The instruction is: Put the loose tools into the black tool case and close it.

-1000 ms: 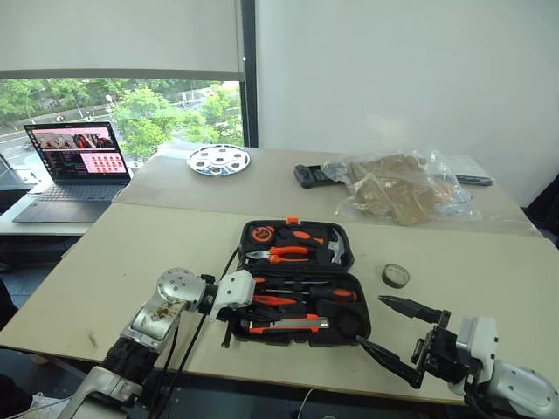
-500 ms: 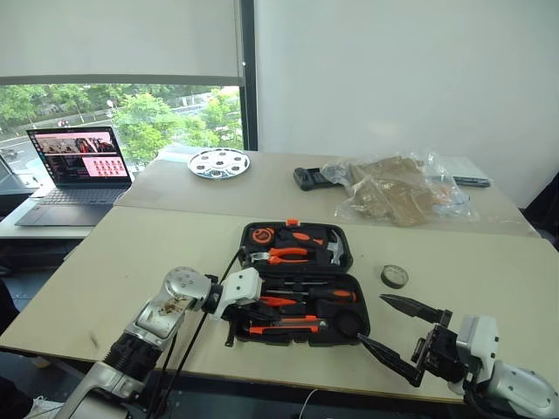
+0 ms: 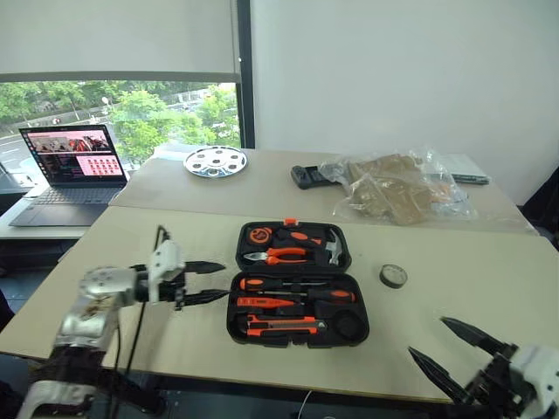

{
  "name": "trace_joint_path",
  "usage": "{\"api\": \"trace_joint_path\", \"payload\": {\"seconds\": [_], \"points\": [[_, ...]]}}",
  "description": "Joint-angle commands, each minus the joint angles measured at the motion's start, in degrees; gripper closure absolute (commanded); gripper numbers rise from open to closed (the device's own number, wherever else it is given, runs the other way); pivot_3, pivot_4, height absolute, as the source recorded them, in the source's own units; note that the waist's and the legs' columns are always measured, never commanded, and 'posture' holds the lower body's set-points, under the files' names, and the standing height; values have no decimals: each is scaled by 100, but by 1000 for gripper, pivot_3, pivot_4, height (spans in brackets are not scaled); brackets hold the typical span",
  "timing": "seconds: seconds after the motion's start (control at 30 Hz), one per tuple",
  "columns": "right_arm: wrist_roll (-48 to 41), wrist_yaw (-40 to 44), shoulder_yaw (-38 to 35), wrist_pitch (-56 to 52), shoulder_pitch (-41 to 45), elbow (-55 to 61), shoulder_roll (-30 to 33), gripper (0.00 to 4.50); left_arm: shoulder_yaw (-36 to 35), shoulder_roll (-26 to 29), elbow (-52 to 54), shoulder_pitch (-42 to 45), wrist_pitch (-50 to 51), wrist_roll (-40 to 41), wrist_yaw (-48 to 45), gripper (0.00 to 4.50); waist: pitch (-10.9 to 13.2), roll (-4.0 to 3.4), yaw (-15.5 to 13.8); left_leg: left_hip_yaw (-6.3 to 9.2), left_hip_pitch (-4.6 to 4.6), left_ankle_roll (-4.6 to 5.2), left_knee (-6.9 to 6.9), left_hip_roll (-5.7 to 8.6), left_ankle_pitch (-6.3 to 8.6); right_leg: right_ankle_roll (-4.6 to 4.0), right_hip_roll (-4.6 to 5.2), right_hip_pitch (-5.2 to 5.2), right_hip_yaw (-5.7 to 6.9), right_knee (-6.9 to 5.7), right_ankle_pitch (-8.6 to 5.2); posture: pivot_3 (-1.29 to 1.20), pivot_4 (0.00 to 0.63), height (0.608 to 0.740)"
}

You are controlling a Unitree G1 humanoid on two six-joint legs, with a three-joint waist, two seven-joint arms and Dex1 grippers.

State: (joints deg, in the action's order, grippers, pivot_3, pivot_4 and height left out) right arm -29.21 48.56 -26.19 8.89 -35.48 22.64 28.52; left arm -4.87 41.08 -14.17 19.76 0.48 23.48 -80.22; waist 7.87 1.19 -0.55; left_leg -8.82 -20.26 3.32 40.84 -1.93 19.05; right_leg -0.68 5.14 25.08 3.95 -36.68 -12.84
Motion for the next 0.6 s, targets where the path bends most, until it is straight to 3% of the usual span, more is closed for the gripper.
{"api": "trace_joint_path", "payload": {"seconds": [0.03, 0.27, 0.33, 0.47, 0.6], "points": [[231, -76, -171, 177, 179, -48, 119, 0, -275, 113, -96, 47, 60, 347, -263, 61, 3, 1, -6, -2, -1, 2, 1, 3, 2, 5, 4, 0, 1, -1, -2, 0, 150, 740], [415, 131, 421, -1484, 2006, -574, 1753, 0, -184, 37, -51, 182, 109, 398, -432, 61, 10, 4, 53, -12, 1, 2, 6, 7, -1, 6, 14, 2, -6, 0, 23, 0, 150, 740], [481, 492, 878, -1931, 2699, -938, 2196, 0, -97, -33, 53, 176, 96, 383, -438, 61, 11, 3, 45, -8, 1, -4, 4, 5, -4, -23, 10, 4, -5, -1, 37, 0, 150, 740], [1157, 940, 1938, -2432, 4216, -2166, 2679, 0, 66, -215, 334, 162, 77, 386, -398, 61, 12, 5, 40, -5, -5, -5, 1, 4, -6, -32, -11, 8, -1, -1, 32, 0, 150, 740], [1849, 1192, 2711, -2225, 5424, -3364, 2654, 0, 212, -342, 539, 158, 26, 354, -399, 61, 13, 3, 16, -11, -14, -3, 4, 7, -6, -27, -41, 9, 3, 7, 30, 0, 150, 740]]}}
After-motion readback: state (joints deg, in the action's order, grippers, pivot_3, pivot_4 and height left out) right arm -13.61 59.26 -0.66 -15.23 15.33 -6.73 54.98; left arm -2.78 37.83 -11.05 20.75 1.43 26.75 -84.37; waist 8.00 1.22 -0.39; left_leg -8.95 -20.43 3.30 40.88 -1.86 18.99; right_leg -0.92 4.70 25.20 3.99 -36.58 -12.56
